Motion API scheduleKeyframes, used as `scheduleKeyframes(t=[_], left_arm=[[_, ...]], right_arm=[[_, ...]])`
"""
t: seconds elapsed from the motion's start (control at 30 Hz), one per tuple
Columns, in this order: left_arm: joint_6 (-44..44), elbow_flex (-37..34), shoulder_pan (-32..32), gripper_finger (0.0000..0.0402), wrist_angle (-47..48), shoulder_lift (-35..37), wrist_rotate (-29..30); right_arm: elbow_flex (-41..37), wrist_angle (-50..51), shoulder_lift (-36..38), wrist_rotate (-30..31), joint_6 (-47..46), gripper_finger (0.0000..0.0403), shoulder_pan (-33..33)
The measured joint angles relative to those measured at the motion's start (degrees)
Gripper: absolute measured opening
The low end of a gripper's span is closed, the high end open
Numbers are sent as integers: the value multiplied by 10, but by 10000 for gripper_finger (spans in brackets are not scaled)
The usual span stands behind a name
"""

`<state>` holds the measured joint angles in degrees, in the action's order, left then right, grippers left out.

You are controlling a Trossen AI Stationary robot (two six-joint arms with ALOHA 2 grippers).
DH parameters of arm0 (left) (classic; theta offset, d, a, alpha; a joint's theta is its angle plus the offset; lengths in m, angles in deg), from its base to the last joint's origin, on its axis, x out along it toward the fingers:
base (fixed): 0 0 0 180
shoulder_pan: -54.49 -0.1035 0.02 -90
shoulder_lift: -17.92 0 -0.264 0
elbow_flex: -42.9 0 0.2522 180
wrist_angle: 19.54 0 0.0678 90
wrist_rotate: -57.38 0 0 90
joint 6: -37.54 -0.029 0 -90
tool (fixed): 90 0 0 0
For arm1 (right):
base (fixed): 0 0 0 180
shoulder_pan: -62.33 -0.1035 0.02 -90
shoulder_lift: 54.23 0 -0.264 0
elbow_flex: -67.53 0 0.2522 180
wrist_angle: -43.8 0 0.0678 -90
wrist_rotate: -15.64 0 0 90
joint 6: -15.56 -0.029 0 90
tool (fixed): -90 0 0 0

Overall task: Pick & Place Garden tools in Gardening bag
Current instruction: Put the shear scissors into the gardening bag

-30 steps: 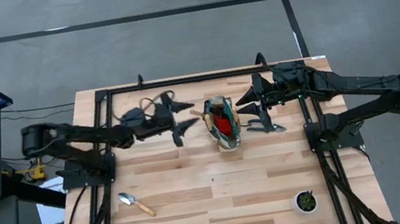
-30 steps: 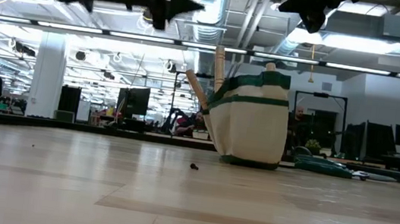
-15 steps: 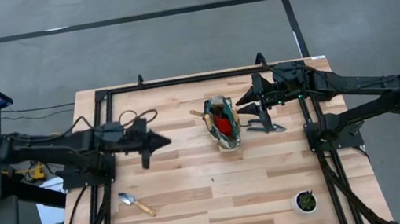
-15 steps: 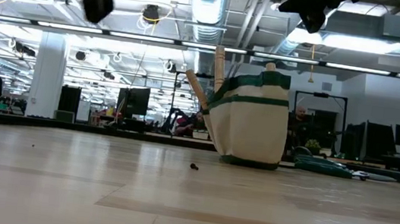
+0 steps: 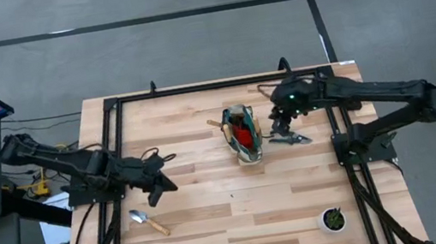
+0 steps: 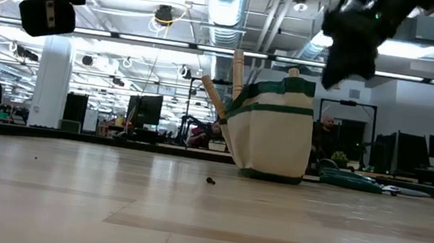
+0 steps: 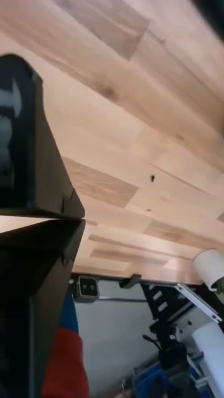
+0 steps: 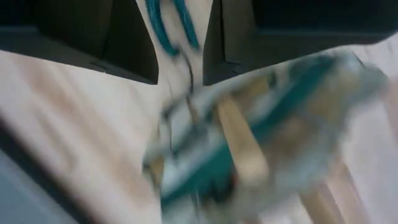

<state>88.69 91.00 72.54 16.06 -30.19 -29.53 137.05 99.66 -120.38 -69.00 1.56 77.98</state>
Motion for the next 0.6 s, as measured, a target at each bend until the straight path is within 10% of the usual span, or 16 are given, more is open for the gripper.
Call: scheduleKeyframes(t=[0.27, 0.6], left_arm=[[3, 0, 7, 1, 0, 0, 0], [-1, 0, 7, 1, 1, 0, 0]], right_arm=[[-6, 173, -80, -8, 24, 173, 7], [-95, 27, -170, -14, 148, 245, 71]])
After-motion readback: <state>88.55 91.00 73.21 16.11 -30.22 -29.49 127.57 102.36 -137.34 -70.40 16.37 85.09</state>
